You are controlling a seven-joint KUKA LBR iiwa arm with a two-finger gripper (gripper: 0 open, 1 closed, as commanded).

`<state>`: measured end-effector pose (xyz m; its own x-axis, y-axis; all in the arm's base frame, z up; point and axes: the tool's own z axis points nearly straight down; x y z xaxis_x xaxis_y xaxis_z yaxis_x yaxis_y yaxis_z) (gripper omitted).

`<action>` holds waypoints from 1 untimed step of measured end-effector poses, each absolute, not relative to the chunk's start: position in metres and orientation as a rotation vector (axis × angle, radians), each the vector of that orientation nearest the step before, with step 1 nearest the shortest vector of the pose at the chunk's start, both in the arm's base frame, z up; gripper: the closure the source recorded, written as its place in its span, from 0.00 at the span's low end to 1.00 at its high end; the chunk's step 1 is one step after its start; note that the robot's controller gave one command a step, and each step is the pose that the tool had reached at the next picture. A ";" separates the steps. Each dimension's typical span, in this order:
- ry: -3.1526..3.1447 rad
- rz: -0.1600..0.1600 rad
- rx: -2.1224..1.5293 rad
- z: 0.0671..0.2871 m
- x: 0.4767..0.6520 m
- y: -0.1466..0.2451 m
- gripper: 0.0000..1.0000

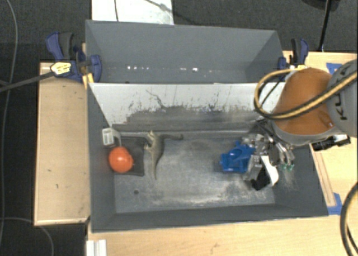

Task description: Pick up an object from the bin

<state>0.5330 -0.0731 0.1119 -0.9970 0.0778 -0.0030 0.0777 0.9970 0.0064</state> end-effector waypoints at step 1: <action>3.130 0.010 0.170 0.172 0.527 -0.078 1.00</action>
Offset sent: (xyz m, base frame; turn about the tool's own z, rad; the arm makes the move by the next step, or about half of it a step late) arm 0.0084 -0.0248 0.1321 0.0121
